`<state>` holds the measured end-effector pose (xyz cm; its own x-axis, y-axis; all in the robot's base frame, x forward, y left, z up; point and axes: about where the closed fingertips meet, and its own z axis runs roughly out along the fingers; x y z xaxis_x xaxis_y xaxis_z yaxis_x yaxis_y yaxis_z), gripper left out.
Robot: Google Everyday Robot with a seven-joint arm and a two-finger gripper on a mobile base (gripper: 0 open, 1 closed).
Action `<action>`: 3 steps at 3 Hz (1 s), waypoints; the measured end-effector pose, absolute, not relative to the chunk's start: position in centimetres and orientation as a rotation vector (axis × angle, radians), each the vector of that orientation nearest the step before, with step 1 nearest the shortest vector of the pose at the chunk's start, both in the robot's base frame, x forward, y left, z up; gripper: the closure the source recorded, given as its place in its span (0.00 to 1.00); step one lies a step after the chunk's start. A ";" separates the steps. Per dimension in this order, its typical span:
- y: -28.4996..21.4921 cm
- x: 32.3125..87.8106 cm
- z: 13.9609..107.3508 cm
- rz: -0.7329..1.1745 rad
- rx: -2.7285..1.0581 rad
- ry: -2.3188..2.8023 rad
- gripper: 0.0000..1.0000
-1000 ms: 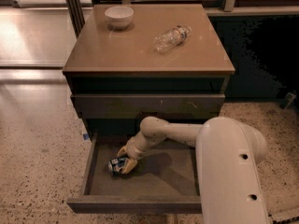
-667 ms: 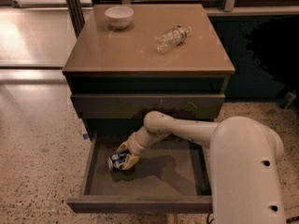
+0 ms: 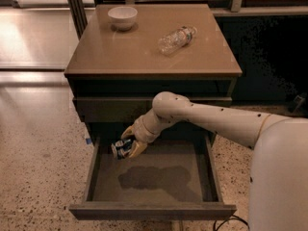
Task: Pick pepsi can from middle drawer and place on counter
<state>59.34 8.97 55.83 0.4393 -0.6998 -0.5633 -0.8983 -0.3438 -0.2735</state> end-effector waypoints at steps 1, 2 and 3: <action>9.0 59.3 55.8 0.474 -2.145 1.337 1.00; 9.5 58.7 56.9 0.478 -2.182 1.307 1.00; 9.9 58.3 60.5 0.437 -2.233 1.255 1.00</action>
Offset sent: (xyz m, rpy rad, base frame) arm -0.0117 0.0085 0.0285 -0.0303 -0.0105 0.0752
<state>58.26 9.87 60.48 0.5144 -0.6833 -0.5182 -0.8573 -0.4229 -0.2934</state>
